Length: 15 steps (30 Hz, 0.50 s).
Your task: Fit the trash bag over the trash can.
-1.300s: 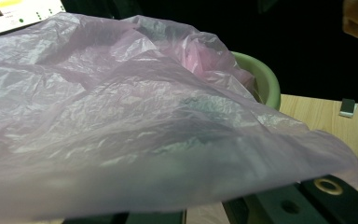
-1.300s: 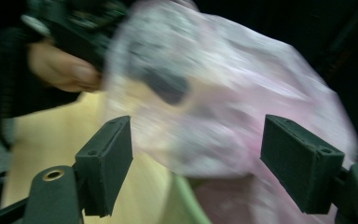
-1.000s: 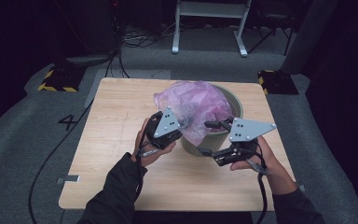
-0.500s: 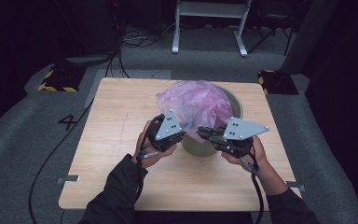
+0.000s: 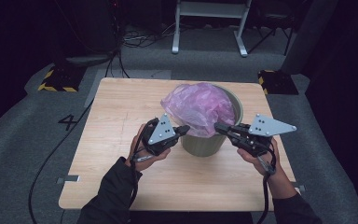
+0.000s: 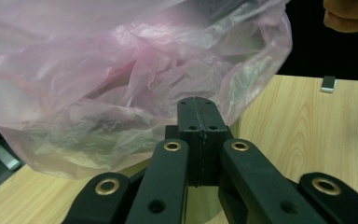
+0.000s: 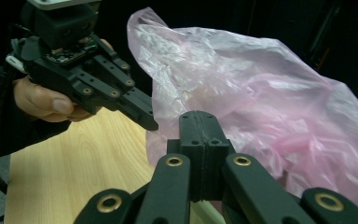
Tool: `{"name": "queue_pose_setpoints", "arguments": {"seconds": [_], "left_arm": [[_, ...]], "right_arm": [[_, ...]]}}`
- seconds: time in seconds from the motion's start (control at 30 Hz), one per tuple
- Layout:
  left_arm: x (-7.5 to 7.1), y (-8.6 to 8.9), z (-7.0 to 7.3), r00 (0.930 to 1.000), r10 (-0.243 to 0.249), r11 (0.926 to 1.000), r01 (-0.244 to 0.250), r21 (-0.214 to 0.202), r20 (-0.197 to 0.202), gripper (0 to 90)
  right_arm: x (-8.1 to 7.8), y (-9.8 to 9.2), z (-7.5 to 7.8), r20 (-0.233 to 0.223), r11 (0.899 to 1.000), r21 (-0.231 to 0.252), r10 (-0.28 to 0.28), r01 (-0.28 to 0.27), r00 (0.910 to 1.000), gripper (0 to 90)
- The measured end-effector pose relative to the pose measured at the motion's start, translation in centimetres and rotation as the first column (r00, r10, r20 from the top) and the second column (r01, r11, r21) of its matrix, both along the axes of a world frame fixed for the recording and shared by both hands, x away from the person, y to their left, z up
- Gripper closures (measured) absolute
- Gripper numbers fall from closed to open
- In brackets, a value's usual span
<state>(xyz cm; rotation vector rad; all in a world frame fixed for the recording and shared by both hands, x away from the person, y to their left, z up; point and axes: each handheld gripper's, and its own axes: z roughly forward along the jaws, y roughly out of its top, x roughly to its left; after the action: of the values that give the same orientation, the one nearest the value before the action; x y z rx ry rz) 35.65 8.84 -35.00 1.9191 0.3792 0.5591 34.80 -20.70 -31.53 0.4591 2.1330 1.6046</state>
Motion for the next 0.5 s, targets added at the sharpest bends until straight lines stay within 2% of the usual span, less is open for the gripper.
{"name": "queue_pose_setpoints", "arguments": {"seconds": [0.13,0.33,0.43,0.47,0.5], "left_arm": [[-0.5,0.4,-0.3,1.0,-0.005,1.0,0.005,0.005,-0.001,89.8],[-1.0,0.6,-0.7,0.9999,-0.011,0.9999,0.011,0.011,-0.005,89.8],[-0.9,0.9,-0.7,0.9999,0.014,0.9997,-0.014,-0.019,-0.001,88.6],[-0.8,1.1,-0.6,0.9998,0.018,0.9995,-0.018,-0.027,-0.004,85.1],[-0.7,1.3,-0.6,0.9994,0.034,0.998,-0.035,-0.053,-0.011,81.7]], "right_arm": [[-0.3,-1.2,-0.5,-0.017,0.999,0.032,-0.021,0.022,0.9996,90.0],[-0.7,-3.0,-2.0,-0.077,0.996,0.076,-0.041,0.046,0.9962,90.0],[-0.8,-3.5,-3.0,-0.101,0.996,0.066,-0.045,0.052,0.9938,90.0],[-0.8,-3.6,-3.2,-0.107,0.996,0.062,-0.053,0.059,0.9928,90.0],[-0.8,-3.7,-3.4,-0.117,0.996,0.067,-0.053,0.061,0.9918,90.0]]}}
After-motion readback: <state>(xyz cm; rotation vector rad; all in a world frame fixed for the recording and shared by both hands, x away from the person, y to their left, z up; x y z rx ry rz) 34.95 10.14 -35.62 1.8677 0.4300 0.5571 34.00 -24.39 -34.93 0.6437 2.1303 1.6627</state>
